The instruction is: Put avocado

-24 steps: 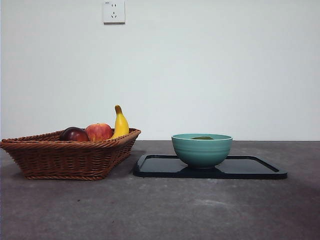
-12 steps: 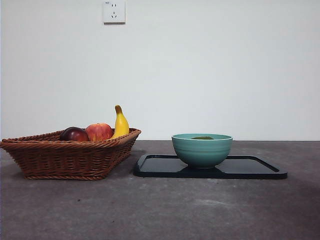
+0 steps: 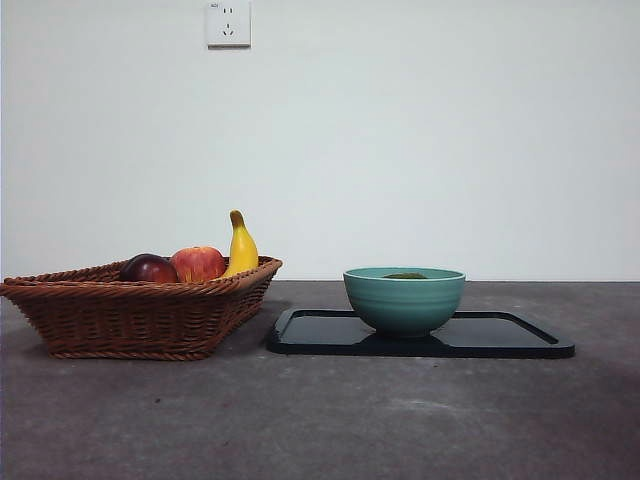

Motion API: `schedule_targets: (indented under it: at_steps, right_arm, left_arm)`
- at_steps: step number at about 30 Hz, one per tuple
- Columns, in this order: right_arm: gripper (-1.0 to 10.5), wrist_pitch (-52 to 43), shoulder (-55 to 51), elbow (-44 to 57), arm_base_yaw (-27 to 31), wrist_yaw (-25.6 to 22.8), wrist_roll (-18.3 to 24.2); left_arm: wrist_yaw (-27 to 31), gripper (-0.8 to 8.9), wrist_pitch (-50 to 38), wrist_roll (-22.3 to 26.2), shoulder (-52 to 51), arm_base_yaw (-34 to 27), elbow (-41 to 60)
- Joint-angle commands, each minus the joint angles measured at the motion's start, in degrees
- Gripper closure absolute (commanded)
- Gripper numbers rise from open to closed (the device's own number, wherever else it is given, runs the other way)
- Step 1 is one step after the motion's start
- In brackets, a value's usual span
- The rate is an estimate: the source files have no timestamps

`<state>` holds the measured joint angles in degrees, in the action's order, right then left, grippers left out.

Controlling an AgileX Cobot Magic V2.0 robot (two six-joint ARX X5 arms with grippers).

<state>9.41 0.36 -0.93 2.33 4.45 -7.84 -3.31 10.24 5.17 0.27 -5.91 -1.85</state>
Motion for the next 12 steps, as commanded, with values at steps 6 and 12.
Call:
schedule_targets:
  at_steps: [6,12]
  right_arm:
    - [9.4,-0.4,-0.2,0.3,0.1,0.0,-0.7]
    - [9.4,-0.4,-0.2,0.3,0.1,0.0,-0.7]
  left_arm:
    - [-0.1,8.07,0.5,-0.3,-0.1,0.0,1.2]
    - [-0.1,8.07,0.5,-0.3,-0.1,0.0,1.2]
